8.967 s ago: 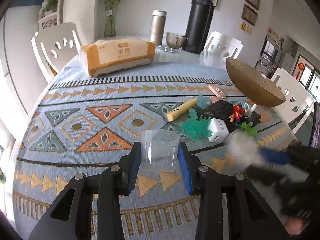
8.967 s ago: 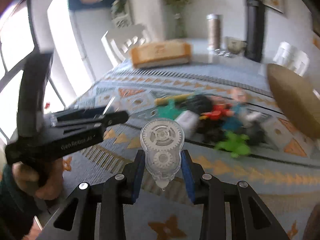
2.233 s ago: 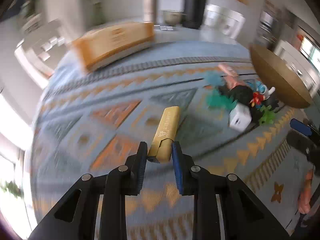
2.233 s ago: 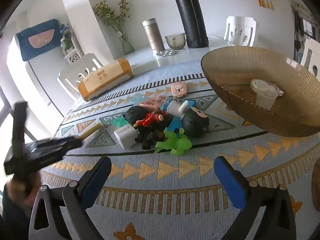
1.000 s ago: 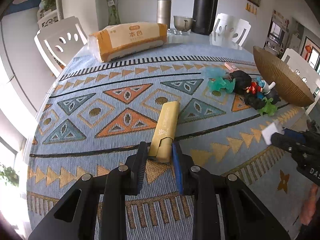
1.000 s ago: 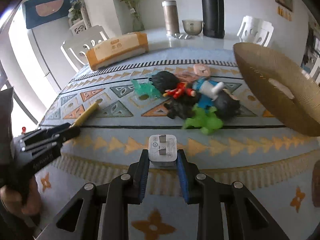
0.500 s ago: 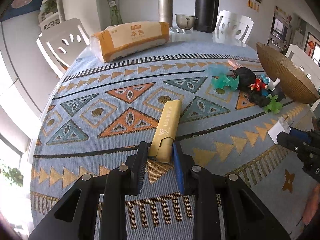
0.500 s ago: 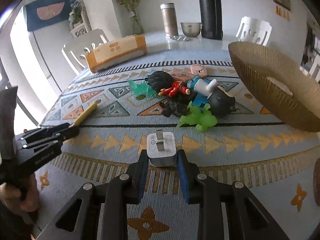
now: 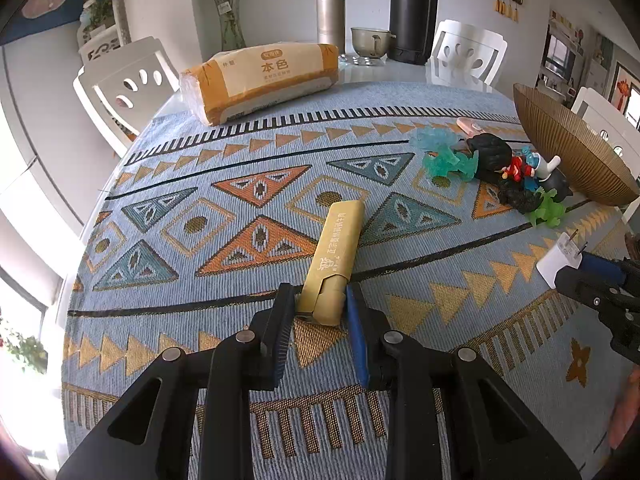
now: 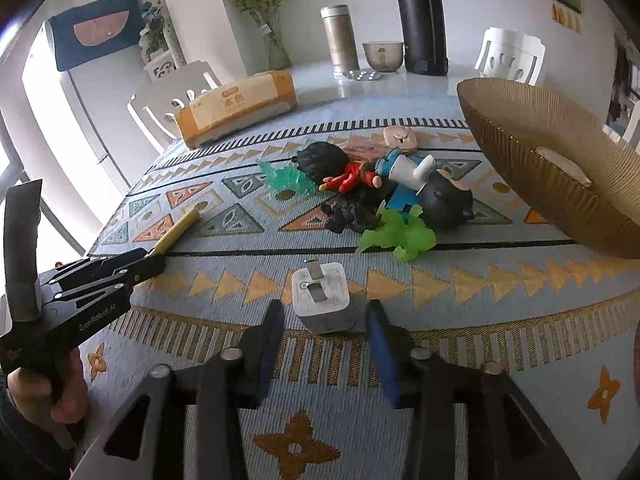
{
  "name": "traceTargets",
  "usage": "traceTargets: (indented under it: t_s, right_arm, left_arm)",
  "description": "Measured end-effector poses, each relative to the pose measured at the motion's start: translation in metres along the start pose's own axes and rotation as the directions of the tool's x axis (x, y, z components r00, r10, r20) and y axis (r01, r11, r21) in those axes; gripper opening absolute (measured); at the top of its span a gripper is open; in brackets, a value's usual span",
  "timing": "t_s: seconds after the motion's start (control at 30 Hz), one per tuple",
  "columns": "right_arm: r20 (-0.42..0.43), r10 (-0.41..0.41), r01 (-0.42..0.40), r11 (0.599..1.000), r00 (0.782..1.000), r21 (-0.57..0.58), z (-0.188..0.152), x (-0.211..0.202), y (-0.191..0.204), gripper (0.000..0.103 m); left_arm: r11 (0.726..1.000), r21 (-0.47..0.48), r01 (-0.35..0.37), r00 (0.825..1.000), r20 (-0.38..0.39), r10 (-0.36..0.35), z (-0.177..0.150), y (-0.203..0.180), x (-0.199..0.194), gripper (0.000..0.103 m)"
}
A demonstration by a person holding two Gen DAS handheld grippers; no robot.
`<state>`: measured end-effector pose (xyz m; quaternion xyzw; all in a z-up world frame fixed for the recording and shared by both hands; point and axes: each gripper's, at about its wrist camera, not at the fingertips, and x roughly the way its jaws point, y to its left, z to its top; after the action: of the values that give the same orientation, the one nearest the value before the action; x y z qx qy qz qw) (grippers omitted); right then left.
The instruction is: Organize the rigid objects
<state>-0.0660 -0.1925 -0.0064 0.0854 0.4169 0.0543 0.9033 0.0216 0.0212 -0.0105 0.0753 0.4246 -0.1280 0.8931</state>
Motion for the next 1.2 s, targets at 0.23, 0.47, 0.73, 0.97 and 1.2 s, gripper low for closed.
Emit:
traceTargets:
  t_s: [0.23,0.47,0.73,0.97,1.2]
  right_arm:
    - [0.011,-0.013,0.013,1.0,1.0,-0.002,0.0,-0.001,0.0,0.057]
    - [0.006,-0.015,0.015,1.0,1.0,0.007,0.0,0.0,-0.002,0.058]
    - [0.031,0.001,-0.003,0.998,1.0,0.056,0.001,-0.005,-0.011,0.066]
    - [0.007,0.074,-0.074,0.987,0.997,0.144,-0.006,-0.014,-0.035,0.066]
    - [-0.064,0.166,-0.154,0.975,0.984,0.157,-0.02,-0.024,-0.054,0.077]
  left_arm:
    - [1.0,0.0,0.0,1.0,0.0,0.0,0.0,0.0,0.0,0.024]
    - [1.0,0.0,-0.001,1.0,-0.001,0.001,0.0,0.0,0.0,0.027]
    - [1.0,-0.002,0.011,1.0,-0.008,-0.011,-0.001,0.001,0.0,0.036]
    - [0.997,0.048,0.067,0.997,-0.048,-0.065,-0.003,0.0,-0.002,0.059]
    - [0.984,0.123,0.129,0.99,-0.07,-0.121,-0.002,-0.013,-0.002,0.071]
